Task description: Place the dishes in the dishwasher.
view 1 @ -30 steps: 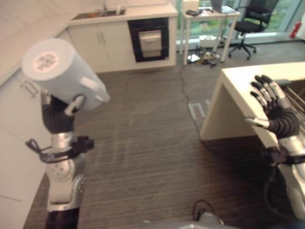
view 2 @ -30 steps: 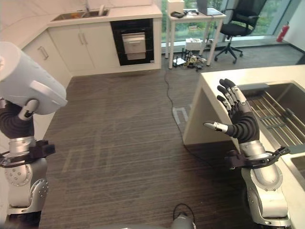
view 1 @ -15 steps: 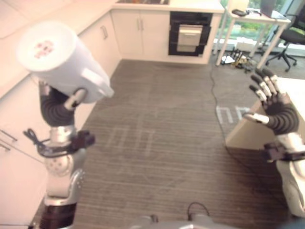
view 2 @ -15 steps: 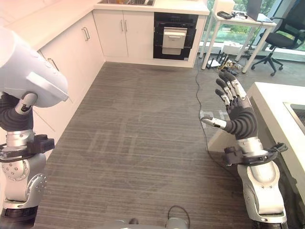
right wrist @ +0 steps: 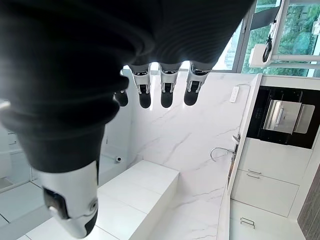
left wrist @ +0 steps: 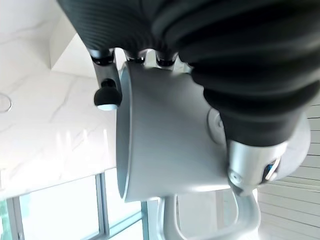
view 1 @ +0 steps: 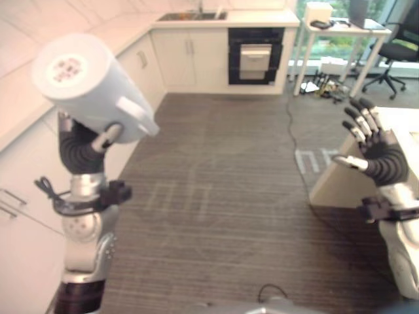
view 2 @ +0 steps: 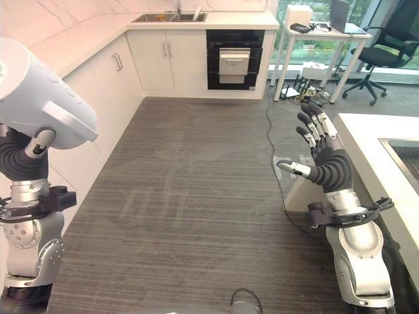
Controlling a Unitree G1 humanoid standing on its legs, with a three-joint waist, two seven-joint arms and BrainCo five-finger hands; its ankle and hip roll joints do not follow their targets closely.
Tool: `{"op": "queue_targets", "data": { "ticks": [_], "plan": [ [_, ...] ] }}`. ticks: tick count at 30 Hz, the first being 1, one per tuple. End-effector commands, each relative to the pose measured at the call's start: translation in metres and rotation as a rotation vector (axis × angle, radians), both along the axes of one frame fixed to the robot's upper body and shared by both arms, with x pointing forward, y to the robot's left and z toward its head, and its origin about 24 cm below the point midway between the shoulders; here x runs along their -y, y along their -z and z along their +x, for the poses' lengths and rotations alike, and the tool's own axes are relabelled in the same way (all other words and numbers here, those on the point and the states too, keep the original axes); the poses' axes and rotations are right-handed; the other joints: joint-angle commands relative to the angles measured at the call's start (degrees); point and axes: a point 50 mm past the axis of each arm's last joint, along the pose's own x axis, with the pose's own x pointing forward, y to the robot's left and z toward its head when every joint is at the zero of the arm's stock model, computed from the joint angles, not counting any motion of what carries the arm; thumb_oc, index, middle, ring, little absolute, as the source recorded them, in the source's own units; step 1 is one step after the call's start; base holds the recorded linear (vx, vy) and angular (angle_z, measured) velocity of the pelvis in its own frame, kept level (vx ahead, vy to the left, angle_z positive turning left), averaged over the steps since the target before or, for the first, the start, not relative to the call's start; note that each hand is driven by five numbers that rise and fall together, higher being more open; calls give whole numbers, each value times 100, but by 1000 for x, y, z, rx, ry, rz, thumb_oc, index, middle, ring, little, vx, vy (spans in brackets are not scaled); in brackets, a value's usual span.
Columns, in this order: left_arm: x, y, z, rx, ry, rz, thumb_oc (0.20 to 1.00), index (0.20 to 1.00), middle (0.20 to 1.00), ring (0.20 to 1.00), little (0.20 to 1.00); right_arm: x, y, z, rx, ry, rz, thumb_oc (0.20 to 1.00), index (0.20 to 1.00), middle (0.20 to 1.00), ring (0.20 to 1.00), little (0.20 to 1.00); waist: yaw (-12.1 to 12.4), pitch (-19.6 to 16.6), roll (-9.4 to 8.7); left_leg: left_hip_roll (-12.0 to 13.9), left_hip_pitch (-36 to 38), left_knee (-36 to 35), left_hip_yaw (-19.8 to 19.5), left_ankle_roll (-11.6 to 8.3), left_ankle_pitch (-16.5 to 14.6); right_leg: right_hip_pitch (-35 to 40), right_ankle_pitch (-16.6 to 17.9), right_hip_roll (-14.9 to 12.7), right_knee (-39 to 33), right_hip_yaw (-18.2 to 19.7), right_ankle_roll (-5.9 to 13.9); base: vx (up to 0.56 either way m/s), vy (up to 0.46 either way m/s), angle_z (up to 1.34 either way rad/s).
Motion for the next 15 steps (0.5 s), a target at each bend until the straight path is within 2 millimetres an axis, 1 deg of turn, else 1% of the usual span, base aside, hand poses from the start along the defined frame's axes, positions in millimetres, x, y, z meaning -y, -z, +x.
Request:
{"op": "queue_targets", "data": {
  "ticks": [1, 8, 10, 11, 15],
  "plan": [
    [5, -16, -5, 81, 19, 76, 200, 200, 200, 200, 200, -7, -17, -4, 96, -55, 11, 1000, 1000, 1000, 1000, 1000, 10, -132, -61, -93, -37, 312, -16, -94, -138, 349, 471, 256, -507, 42, 24, 10, -16, -17],
    [12, -16, -2, 71, 63, 106, 200, 200, 200, 200, 200, -9, -16, -4, 91, -47, 5, 1000, 1000, 1000, 1000, 1000, -89, -130, -61, -22, 9, 312, 106, -90, -168, 334, 464, 334, -507, 152, -2, 3, -21, -15],
    [11, -16, -3, 70, 70, 110, 200, 200, 200, 200, 200, -9, -14, -6, 83, -53, -9, 1000, 1000, 1000, 1000, 1000, -122, -146, -61, -13, 28, 312, 140, -84, -185, 330, 457, 380, -507, 220, -9, 29, -32, -16],
    [3, 4, 0, 40, -4, 10, 200, 200, 200, 200, 200, -19, -5, 9, 92, -98, 48, 1000, 1000, 1000, 1000, 1000, 85, 167, -89, -160, -120, 312, 142, -109, -97, 366, 528, 254, -507, -305, -78, 18, -26, -19],
    [2, 8, 0, 17, -7, 22, 200, 200, 200, 200, 200, -16, -2, 5, 73, -115, 76, 1000, 1000, 1000, 1000, 1000, 85, 70, -101, -149, -113, 312, 209, -87, -94, 341, 456, 288, -507, -279, -96, -6, -11, -6]
  ]
}}
